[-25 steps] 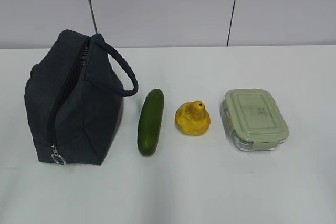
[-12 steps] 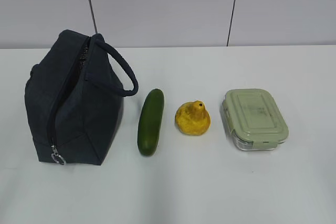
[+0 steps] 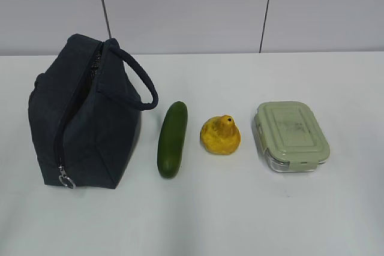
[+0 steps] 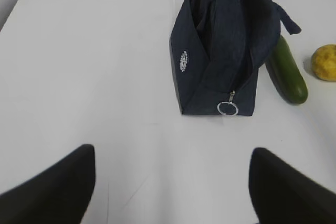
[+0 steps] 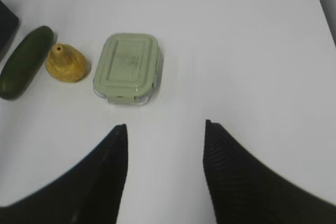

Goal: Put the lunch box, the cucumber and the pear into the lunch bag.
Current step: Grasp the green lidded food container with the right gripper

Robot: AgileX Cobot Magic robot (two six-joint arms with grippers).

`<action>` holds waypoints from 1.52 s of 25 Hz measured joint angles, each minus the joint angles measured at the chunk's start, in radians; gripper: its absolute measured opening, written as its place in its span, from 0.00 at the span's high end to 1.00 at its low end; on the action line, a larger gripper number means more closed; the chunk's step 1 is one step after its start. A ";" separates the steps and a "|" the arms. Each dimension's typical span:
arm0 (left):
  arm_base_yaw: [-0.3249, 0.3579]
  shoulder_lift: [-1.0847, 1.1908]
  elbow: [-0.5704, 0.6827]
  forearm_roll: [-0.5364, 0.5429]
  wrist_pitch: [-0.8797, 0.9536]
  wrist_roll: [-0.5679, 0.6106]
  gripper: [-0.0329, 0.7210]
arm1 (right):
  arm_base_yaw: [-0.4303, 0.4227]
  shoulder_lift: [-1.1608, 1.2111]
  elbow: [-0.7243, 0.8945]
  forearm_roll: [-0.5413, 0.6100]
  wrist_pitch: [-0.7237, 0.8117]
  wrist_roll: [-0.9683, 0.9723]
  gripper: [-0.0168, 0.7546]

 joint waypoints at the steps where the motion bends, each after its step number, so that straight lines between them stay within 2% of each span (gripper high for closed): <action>1: 0.000 0.000 0.000 0.000 0.000 0.000 0.26 | 0.000 0.019 -0.017 0.000 -0.015 0.000 0.46; 6: 0.000 0.000 0.000 0.000 0.000 0.000 0.26 | 0.002 0.164 -0.090 0.000 -0.086 0.002 0.41; 17: 0.000 0.000 0.000 0.000 0.000 0.000 0.26 | 0.002 0.555 -0.292 -0.017 -0.156 0.014 0.40; 26: 0.000 0.000 0.000 0.000 0.000 0.000 0.26 | 0.002 0.880 -0.431 -0.014 -0.146 0.014 0.40; 33: 0.000 0.000 0.000 0.000 0.000 0.000 0.26 | 0.002 1.055 -0.478 0.004 -0.096 0.008 0.40; 37: 0.000 0.000 0.000 0.000 0.000 0.000 0.26 | -0.041 1.142 -0.498 0.014 -0.054 -0.010 0.40; 38: 0.000 0.000 0.000 0.000 0.000 0.000 0.26 | -0.070 1.166 -0.503 0.048 -0.054 -0.026 0.40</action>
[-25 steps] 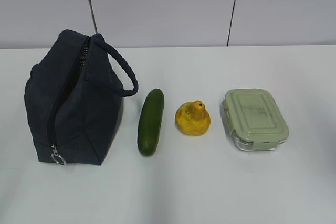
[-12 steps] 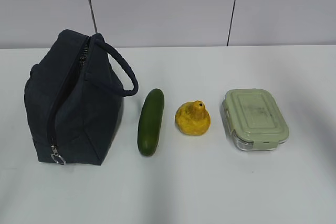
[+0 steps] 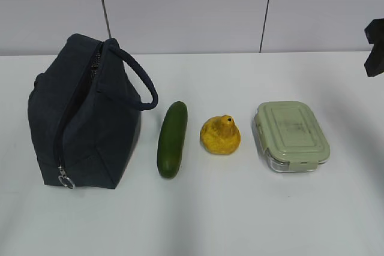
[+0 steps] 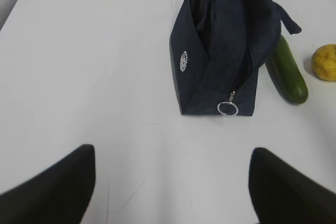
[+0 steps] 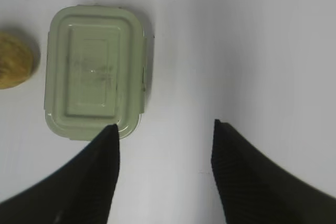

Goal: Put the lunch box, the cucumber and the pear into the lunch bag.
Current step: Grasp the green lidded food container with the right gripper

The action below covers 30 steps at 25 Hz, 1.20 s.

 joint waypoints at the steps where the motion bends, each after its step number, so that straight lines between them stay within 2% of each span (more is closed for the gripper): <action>1: 0.000 0.000 0.000 0.000 0.000 0.000 0.26 | -0.021 0.017 -0.005 0.030 0.000 -0.016 0.40; 7: 0.000 0.000 0.000 0.000 0.000 0.000 0.26 | -0.163 0.134 -0.011 0.330 0.027 -0.209 0.40; 12: 0.000 0.000 0.000 0.000 0.000 0.000 0.26 | -0.203 0.206 -0.011 0.397 0.056 -0.319 0.40; 18: 0.000 0.000 0.000 0.000 0.000 0.000 0.26 | -0.212 0.285 -0.011 0.422 0.070 -0.368 0.40; 21: 0.000 0.000 0.000 0.000 0.000 0.000 0.26 | -0.214 0.310 -0.012 0.477 0.056 -0.437 0.39; 27: 0.000 0.000 0.000 0.000 0.000 0.000 0.26 | -0.257 0.436 -0.043 0.735 0.087 -0.582 0.40; 30: 0.000 0.000 0.000 0.000 0.000 0.000 0.26 | -0.264 0.479 -0.072 0.828 0.102 -0.624 0.40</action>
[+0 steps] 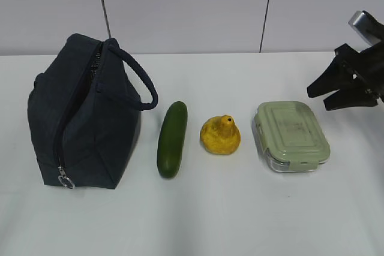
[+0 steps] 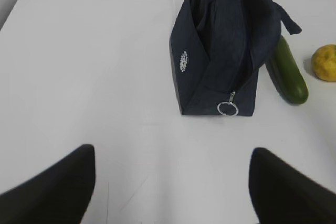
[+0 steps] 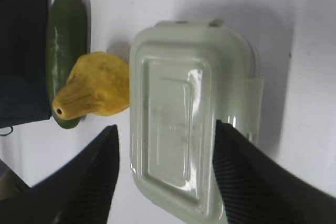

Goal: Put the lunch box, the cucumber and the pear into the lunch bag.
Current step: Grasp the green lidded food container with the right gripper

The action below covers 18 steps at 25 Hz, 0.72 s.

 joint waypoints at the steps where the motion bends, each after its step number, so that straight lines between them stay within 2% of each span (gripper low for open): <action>1: 0.000 0.000 0.000 0.000 0.000 0.000 0.26 | 0.000 0.007 -0.011 0.007 -0.002 -0.008 0.40; 5: 0.000 0.000 0.000 0.000 0.000 0.000 0.26 | 0.000 0.010 -0.077 -0.013 -0.033 0.010 0.40; 13: 0.000 0.000 0.000 0.000 0.000 0.000 0.26 | -0.002 0.010 -0.201 -0.284 0.064 0.177 0.40; 18: 0.000 0.000 0.000 0.000 0.000 0.000 0.26 | -0.002 0.010 -0.197 -0.342 0.086 0.162 0.40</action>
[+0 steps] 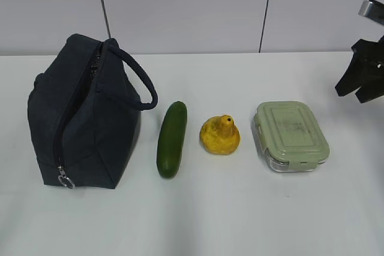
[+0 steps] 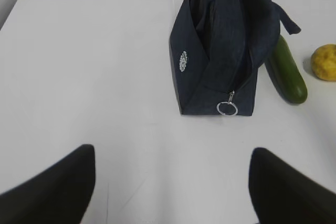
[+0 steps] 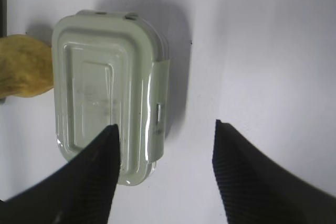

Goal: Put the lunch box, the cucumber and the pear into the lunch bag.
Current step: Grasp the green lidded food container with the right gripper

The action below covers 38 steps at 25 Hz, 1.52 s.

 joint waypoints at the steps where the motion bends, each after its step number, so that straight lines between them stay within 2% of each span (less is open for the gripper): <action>1: 0.000 0.000 0.000 0.000 0.000 0.000 0.26 | 0.000 0.000 0.008 0.004 0.001 -0.027 0.40; 9: 0.000 0.000 0.000 0.000 0.000 0.000 0.26 | 0.000 0.000 0.145 0.072 0.002 -0.194 0.40; 13: 0.000 0.000 0.000 0.000 0.000 0.000 0.26 | 0.000 0.000 0.220 0.175 0.000 -0.307 0.40; 15: 0.000 0.000 0.000 0.000 0.000 0.000 0.26 | 0.000 0.000 0.234 0.191 -0.001 -0.326 0.39; 22: 0.000 0.000 0.000 0.000 0.000 0.000 0.26 | 0.000 0.000 0.246 0.210 -0.094 -0.341 0.27; 38: 0.000 0.000 0.000 0.000 0.000 0.000 0.26 | 0.000 0.143 0.246 0.311 -0.120 -0.371 0.25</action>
